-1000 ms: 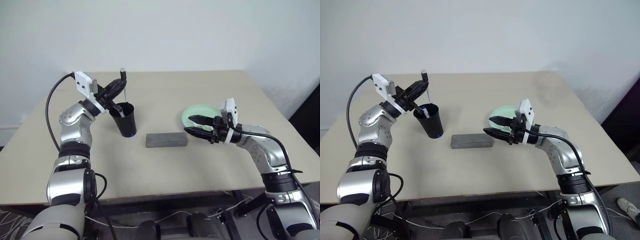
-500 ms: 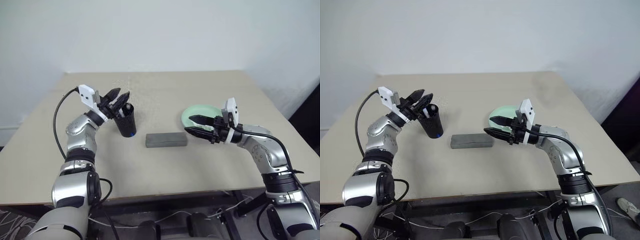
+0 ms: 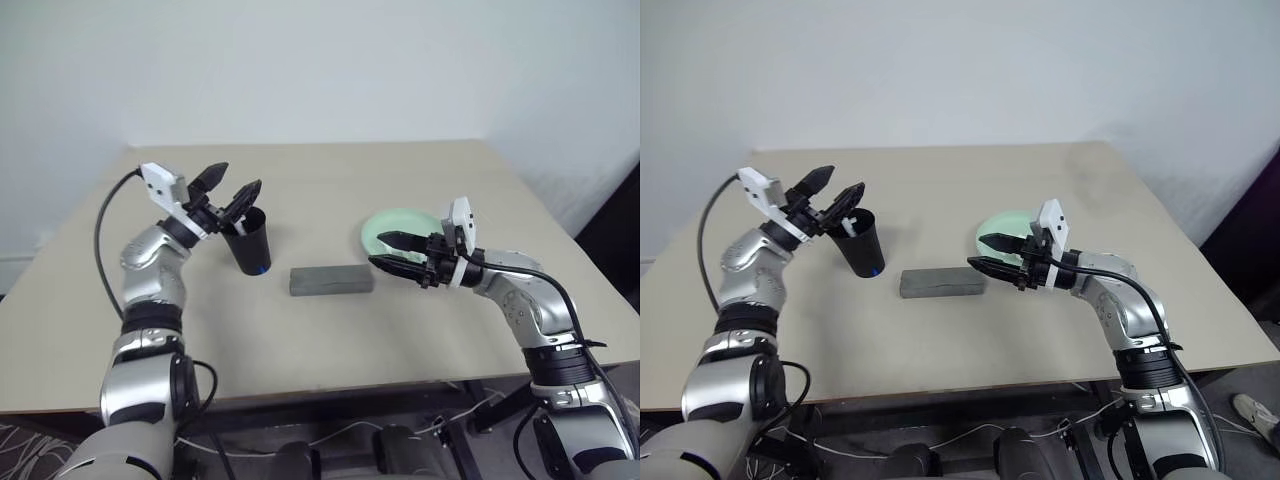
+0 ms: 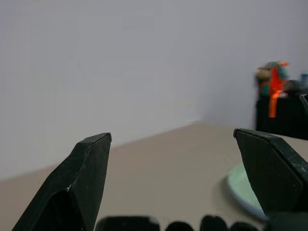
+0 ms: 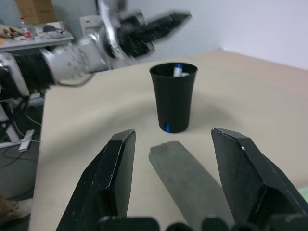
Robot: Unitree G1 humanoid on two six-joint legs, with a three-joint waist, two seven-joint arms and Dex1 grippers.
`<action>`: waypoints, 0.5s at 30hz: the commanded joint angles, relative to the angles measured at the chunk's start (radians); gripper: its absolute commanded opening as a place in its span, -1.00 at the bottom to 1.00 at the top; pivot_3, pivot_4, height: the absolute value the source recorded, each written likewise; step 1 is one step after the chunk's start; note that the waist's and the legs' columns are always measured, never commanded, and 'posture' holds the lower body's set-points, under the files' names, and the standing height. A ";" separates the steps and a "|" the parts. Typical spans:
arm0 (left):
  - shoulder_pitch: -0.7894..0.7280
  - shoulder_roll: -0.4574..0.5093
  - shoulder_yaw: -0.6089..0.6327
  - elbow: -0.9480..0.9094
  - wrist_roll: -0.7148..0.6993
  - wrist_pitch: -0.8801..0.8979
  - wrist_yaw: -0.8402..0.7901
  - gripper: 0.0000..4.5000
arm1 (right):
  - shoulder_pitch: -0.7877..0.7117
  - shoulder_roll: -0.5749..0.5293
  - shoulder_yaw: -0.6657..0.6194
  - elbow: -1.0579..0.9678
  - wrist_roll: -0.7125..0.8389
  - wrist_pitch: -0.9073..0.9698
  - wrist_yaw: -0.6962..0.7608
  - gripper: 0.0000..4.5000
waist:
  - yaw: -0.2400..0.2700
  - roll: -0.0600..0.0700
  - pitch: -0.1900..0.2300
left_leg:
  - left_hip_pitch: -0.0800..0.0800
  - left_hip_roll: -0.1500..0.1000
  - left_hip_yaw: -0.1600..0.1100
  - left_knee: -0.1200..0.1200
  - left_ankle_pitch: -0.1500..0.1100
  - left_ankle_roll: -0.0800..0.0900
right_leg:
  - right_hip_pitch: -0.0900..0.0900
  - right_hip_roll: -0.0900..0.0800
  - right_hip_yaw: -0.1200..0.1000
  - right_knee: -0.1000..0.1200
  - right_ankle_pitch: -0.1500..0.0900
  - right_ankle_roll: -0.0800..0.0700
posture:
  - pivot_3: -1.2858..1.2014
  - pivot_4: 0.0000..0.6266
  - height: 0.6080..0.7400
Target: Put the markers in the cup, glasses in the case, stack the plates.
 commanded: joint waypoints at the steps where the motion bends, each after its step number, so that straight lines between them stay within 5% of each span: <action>1: 0.151 0.078 -0.032 -0.355 -0.083 0.202 -0.060 0.92 | -0.002 0.002 -0.002 0.043 -0.039 -0.046 -0.021 0.21 | -0.004 0.000 0.000 | 0.000 0.000 0.000 -0.001 0.000 0.000 | 0.000 0.000 0.000 0.000 0.000 0.000 | 0.03 -1.00 0.95; 7: 0.416 0.142 -0.060 -0.596 -0.024 0.269 -0.014 0.92 | -0.028 0.001 0.002 0.142 -0.104 -0.132 -0.038 0.21 | 0.001 0.001 0.000 | 0.002 0.001 0.000 -0.002 0.000 -0.001 | 0.000 0.000 -0.001 0.000 0.000 -0.001 | 0.03 -1.00 0.95; 15: 0.523 0.010 -0.077 -0.573 0.101 0.146 0.207 0.92 | -0.033 -0.043 -0.030 0.272 -0.159 -0.244 -0.037 0.21 | 0.006 0.003 -0.001 | 0.004 0.000 0.001 0.000 0.000 -0.001 | 0.004 -0.001 -0.001 -0.002 0.000 -0.001 | 0.03 -1.00 0.95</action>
